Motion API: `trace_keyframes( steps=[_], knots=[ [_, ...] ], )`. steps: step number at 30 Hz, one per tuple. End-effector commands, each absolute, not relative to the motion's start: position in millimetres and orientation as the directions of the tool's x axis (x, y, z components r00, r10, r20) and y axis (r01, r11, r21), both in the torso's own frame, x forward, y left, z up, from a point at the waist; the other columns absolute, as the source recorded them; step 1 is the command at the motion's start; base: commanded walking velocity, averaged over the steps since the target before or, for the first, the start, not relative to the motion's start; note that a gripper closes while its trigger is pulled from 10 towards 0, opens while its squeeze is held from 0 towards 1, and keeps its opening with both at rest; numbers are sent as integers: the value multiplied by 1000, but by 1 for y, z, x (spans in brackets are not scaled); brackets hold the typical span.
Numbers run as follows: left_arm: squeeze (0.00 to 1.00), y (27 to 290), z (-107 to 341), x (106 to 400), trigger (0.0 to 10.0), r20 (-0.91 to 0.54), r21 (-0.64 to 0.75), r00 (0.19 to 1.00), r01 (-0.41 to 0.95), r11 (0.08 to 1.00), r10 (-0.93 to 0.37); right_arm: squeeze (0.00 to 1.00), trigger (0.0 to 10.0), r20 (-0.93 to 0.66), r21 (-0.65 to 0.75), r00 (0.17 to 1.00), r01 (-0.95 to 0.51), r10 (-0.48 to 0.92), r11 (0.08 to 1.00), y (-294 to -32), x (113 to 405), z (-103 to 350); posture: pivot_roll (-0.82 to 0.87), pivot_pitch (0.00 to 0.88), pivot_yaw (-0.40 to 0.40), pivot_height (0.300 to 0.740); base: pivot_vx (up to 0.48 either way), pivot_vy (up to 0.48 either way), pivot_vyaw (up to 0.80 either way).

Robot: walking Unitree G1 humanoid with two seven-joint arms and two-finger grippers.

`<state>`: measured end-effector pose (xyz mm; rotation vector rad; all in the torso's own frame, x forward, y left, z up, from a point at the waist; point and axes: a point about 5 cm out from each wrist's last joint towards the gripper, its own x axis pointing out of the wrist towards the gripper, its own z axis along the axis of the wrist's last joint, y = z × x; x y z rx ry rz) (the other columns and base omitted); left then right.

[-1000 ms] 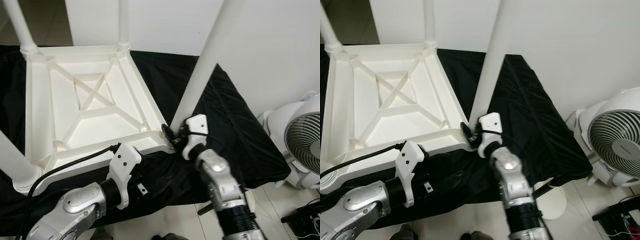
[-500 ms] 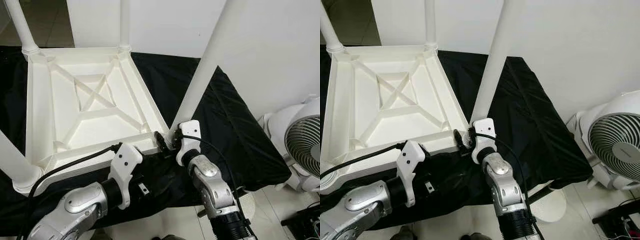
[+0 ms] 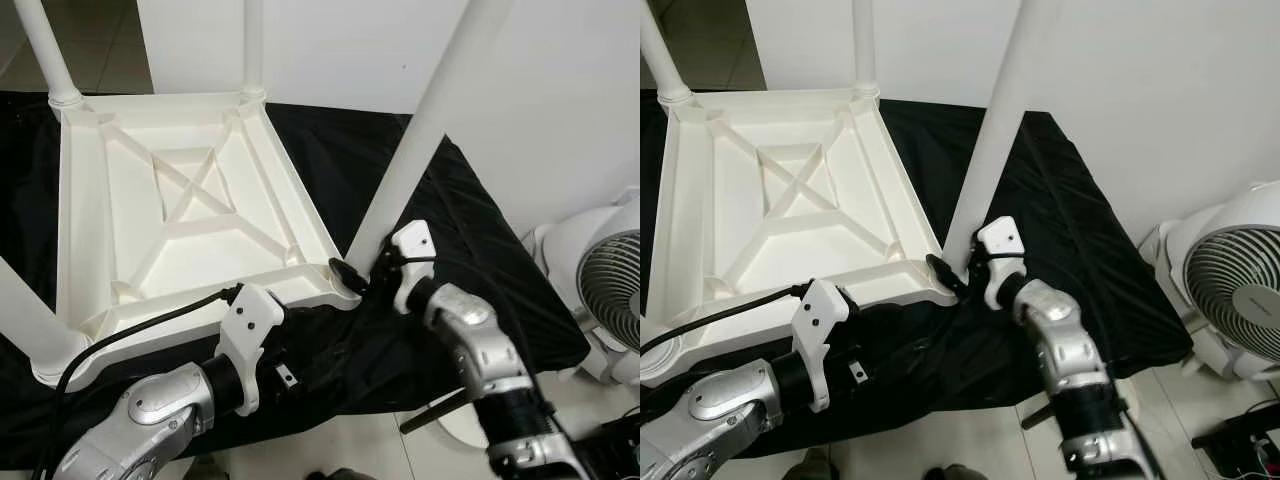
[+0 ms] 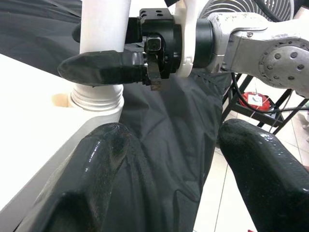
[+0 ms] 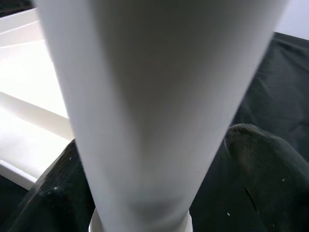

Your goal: Building children table

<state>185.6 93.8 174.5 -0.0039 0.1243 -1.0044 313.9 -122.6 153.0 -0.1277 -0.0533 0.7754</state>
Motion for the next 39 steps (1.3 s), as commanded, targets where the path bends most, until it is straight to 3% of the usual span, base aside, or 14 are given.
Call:
trace_keyframes(
  steps=[1,2,9,10,11,12,22,27,28,29,32,39],
  knots=[
    [0,93,173,187,10000,-105,-65,521,847,528,-847,0,10000,5,-126,713,-695,701,708,-128,314,152,188,89,-112,740,0,0,0],
    [0,93,174,188,10000,-105,-62,518,848,526,-849,0,10000,-7,-152,653,-749,757,644,-124,320,153,193,89,-100,740,0,0,0],
    [0,94,176,189,10000,-104,-56,521,847,528,-847,0,10000,-47,-183,545,-829,837,529,-113,324,150,203,88,-101,740,0,0,0],
    [0,95,176,189,10000,-104,-56,523,846,530,-846,0,4588,-55,-185,523,-843,851,506,-111,325,148,206,88,-100,740,0,0,0],
    [0,95,176,189,10000,-104,-56,523,846,530,-846,0,4588,-55,-185,523,-843,851,506,-111,325,148,206,88,-100,740,0,0,0],
    [0,94,176,188,10000,-103,-56,525,845,532,-845,0,0,-60,-183,489,-862,870,472,-111,325,145,210,90,-104,740,0,0,0],
    [0,94,177,188,10000,-101,-56,525,845,532,-845,0,0,-63,-169,436,-891,897,421,-116,322,138,209,83,-107,740,0,0,0],
    [0,92,176,188,10000,-100,-58,519,849,526,-849,0,0,-61,-167,481,-869,875,466,-122,318,134,206,77,-111,740,0,0,0],
    [0,92,176,188,10000,-100,-59,518,849,525,-850,0,10000,-70,-168,512,-852,856,495,-123,318,133,204,75,-114,740,0,0,0],
    [0,92,176,188,10000,-100,-59,518,849,525,-850,0,10000,-70,-168,512,-852,856,495,-123,318,133,204,75,-114,740,0,0,0],
    [0,92,174,188,10000,-104,-61,516,850,523,-850,0,10000,-55,-145,623,-778,780,611,-121,315,132,202,71,-121,740,0,0,0],
    [0,91,171,188,10000,-111,-62,521,847,529,-847,0,10000,-5,-82,724,-688,690,721,-108,303,131,201,65,-128,740,0,0,0]
  ],
)
